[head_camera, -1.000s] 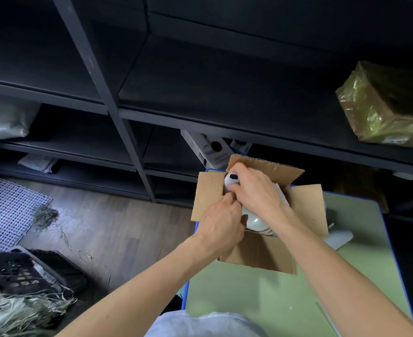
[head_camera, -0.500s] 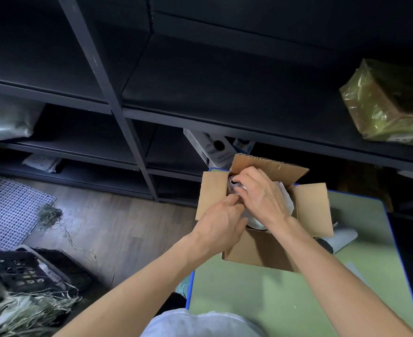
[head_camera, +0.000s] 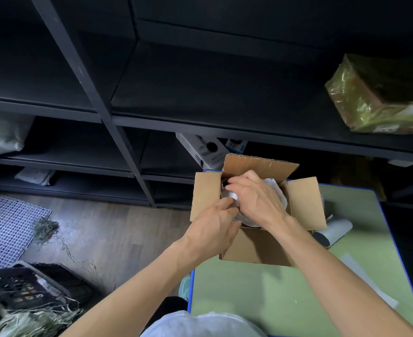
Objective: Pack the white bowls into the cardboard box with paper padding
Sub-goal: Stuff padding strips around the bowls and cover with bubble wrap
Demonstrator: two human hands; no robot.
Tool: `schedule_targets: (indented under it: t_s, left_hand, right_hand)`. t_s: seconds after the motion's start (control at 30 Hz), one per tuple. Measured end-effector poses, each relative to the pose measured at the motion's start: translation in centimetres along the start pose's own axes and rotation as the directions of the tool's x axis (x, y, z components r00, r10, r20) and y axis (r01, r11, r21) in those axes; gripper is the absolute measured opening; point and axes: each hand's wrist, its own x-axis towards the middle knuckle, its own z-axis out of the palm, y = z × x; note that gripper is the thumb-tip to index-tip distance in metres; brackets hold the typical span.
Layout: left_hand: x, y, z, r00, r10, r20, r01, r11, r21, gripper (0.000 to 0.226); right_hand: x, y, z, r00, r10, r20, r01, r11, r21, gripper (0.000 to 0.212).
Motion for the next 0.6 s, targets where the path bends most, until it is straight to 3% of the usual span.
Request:
schedule_targets:
  t_s: [0.1, 0.37, 0.5, 0.6]
  left_hand:
    - [-0.3, 0.2, -0.1, 1.000, 0.005, 0.013, -0.006, 1.000, 0.022, 0.025]
    - [-1.6, 0.9, -0.3, 1.000, 0.011, -0.030, -0.010, 1.000, 0.014, 0.024]
    - [-1.9, 1.8, -0.2, 0.991, 0.078, -0.109, -0.074, 0.996, 0.042, 0.020]
    - [-2.0, 2.9, 0.3, 0.997, 0.061, -0.056, -0.061, 0.998, -0.004, 0.025]
  right_hand:
    - [-0.2, -0.1, 0.0, 1.000, 0.005, -0.024, -0.004, 1.000, 0.025, 0.044]
    - [-3.1, 0.7, -0.5, 0.957, 0.082, -0.277, -0.041, 0.988, 0.151, 0.042]
    - [-4.9, 1.3, -0.4, 0.950, 0.103, -0.296, -0.042, 0.978, 0.204, 0.032]
    - [-6.1, 1.3, 0.1, 0.954, 0.138, -0.266, -0.074, 0.968, 0.238, 0.031]
